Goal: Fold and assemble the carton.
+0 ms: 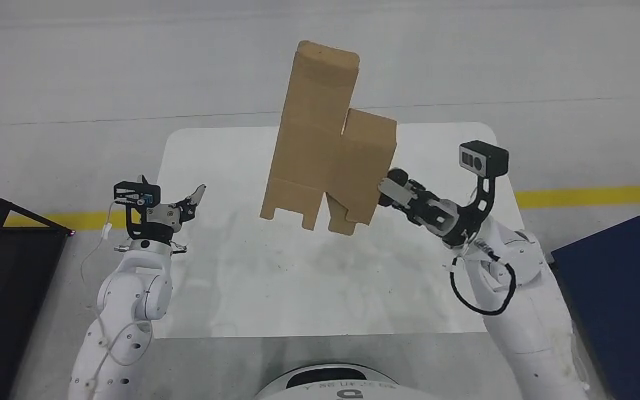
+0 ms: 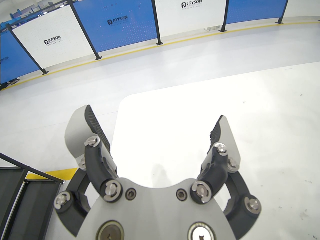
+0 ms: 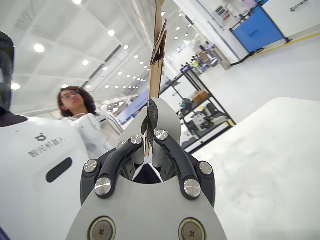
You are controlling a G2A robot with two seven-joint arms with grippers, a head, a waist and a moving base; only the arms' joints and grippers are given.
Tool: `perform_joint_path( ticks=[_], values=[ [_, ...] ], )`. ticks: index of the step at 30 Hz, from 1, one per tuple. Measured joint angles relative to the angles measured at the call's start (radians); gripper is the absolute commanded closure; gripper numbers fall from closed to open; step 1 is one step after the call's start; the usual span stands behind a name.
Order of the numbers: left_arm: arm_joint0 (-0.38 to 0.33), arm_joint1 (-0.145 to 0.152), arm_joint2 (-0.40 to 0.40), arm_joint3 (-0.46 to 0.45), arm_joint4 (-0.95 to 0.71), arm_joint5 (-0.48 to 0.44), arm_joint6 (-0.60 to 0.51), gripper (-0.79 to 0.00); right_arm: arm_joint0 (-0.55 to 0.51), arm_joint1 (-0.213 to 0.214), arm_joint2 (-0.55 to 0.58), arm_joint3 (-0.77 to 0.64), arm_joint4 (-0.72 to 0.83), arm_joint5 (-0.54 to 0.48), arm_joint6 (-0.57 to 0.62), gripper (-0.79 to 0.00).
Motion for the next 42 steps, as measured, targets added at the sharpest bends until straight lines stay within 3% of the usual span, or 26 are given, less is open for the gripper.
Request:
perform_joint_path(
  ticks=[17,20,23,24,27,30,34,37,42],
  values=[
    [0.000,0.000,0.000,0.000,0.000,0.000,0.000,-0.785,-0.045,-0.001,-0.019,-0.013,0.090,0.018,-0.079,0.000],
    [-0.002,0.000,0.010,-0.013,-0.010,-0.030,0.003,-0.785,-0.023,-0.010,-0.111,0.044,0.308,0.103,-0.025,0.000],
    [-0.008,-0.001,0.041,-0.043,-0.007,-0.104,0.051,-0.785,0.012,-0.026,-0.205,0.117,0.725,0.237,0.125,0.000],
    [-0.012,-0.002,0.055,-0.051,-0.021,-0.147,0.088,-0.785,0.020,-0.034,-0.240,0.148,0.912,0.307,0.175,0.000],
    [-0.027,-0.005,0.075,-0.043,-0.157,-0.294,0.174,-0.785,0.039,-0.050,-0.300,0.225,1.272,0.462,0.230,0.000],
    [-0.054,-0.004,0.071,-0.016,-0.395,-0.473,0.153,-0.785,0.044,-0.064,-0.347,0.258,1.478,0.556,0.210,0.000],
    [-0.096,0.008,0.067,0.015,-0.655,-0.675,-0.016,-0.785,0.046,-0.079,-0.377,0.280,1.606,0.587,0.221,0.000],
    [-0.113,0.012,0.066,0.006,-0.683,-0.678,-0.128,-0.785,0.049,-0.081,-0.379,0.287,1.598,0.581,0.227,0.000],
    [-0.112,0.012,0.066,0.006,-0.679,-0.672,-0.110,-0.785,0.048,-0.081,-0.378,0.287,1.596,0.581,0.226,0.000]
  ],
)
